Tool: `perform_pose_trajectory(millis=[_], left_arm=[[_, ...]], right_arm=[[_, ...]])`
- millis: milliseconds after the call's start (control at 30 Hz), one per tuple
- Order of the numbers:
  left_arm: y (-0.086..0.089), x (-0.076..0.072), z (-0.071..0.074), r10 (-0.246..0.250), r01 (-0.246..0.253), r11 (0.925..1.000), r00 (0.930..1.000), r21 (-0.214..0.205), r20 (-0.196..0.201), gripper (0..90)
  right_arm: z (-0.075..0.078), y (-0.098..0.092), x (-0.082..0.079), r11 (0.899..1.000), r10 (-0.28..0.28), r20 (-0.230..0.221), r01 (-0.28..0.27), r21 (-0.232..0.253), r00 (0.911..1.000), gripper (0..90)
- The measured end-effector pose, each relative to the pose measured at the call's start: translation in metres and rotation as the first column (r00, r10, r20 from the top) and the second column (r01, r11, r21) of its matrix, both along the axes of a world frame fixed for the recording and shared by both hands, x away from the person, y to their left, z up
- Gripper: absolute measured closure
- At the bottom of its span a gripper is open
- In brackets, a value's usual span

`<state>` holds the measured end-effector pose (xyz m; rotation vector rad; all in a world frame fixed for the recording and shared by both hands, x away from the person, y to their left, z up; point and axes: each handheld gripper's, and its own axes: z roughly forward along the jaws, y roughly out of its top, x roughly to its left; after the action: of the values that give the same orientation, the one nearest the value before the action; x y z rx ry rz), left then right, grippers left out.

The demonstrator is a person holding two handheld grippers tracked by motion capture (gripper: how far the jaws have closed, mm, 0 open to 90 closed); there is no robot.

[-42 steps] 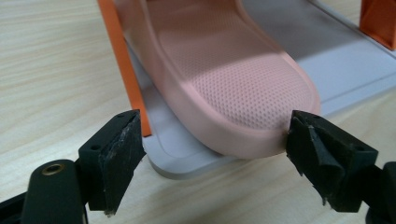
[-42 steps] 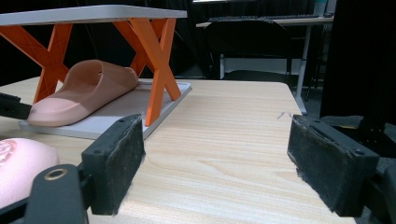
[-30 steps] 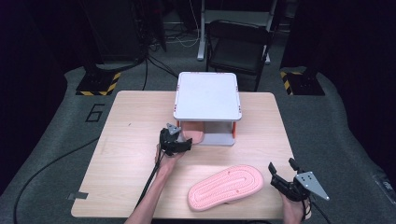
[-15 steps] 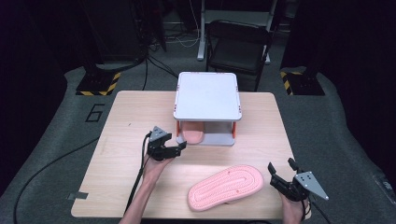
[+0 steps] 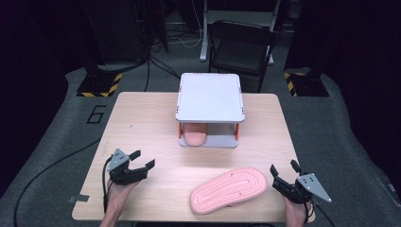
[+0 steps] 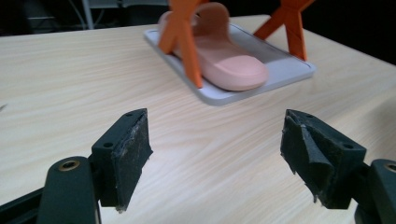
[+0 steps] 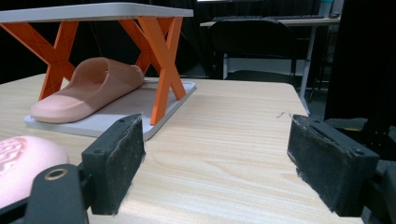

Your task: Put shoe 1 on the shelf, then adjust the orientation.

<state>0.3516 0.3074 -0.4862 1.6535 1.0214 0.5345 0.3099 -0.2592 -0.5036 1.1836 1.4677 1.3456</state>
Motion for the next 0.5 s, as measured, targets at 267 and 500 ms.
perform_pose_trajectory(millis=[267,500], left_arm=[[0.035,-0.017,-0.012,0.099,-0.097,0.9915,0.9949,-0.087,0.018,24.5],[0.033,-0.020,-0.011,0.093,-0.091,0.9935,0.9953,-0.069,0.028,24.6]], right_arm=[[0.004,0.001,-0.012,0.999,0.028,0.009,-0.028,0.042,0.9996,18.0],[0.016,0.005,-0.047,0.995,0.102,0.005,-0.102,-0.002,0.9948,18.0]])
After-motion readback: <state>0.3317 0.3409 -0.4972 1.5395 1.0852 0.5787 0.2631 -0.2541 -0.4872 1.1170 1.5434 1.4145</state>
